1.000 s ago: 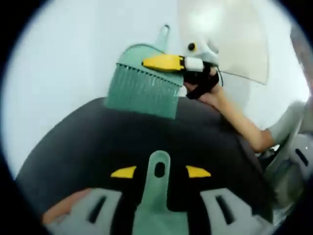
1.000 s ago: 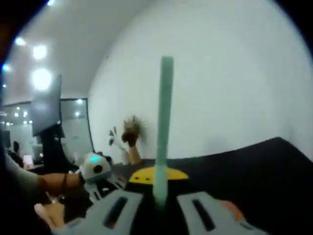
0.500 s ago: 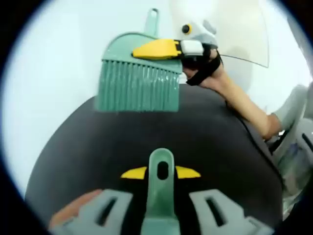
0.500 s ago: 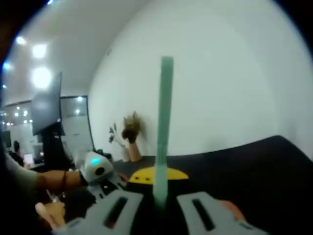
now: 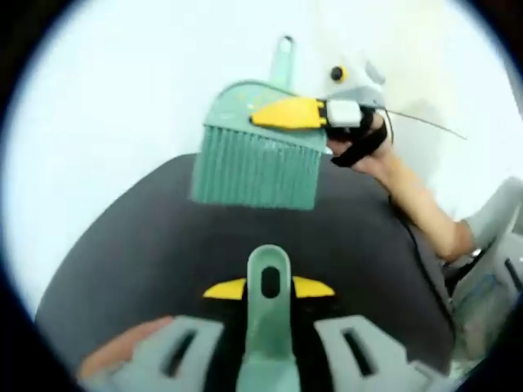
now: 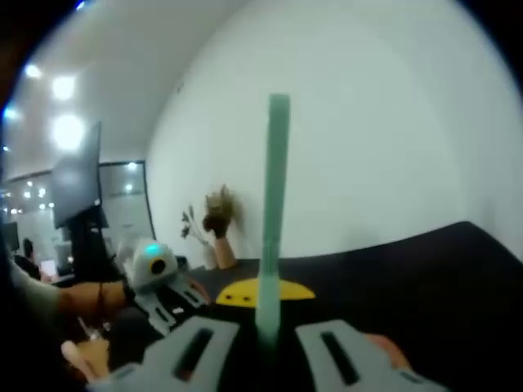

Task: Pick up the broom and sweep the trash on the tabletop into the dustpan.

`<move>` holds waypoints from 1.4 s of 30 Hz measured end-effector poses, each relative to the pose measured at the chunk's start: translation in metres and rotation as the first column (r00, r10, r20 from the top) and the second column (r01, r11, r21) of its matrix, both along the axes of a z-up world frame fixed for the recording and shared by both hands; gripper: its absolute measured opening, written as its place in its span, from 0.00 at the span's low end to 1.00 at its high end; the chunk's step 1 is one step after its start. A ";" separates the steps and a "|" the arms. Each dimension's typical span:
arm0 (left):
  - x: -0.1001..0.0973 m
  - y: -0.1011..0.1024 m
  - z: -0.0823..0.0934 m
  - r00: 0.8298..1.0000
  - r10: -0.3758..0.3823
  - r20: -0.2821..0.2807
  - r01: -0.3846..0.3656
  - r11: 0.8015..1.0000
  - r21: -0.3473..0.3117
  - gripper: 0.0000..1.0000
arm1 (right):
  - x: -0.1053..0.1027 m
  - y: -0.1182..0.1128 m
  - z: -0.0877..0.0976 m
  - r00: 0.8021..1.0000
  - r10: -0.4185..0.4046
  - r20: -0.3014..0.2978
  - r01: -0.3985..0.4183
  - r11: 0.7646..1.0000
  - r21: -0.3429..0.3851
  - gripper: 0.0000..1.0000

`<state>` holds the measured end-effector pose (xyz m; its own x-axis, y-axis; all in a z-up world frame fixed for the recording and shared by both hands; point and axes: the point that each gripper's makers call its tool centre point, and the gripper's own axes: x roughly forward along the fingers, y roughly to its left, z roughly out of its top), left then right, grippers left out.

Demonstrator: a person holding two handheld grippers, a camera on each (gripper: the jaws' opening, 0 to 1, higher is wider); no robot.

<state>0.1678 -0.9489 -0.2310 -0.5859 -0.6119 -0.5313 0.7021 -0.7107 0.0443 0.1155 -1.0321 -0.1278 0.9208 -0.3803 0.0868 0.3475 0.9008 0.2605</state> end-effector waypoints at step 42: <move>0.165 0.065 0.085 0.792 0.608 -0.056 -0.609 0.793 0.011 0.20 | 0.013 0.020 -0.024 0.999 0.034 -0.022 -0.032 0.998 0.054 0.02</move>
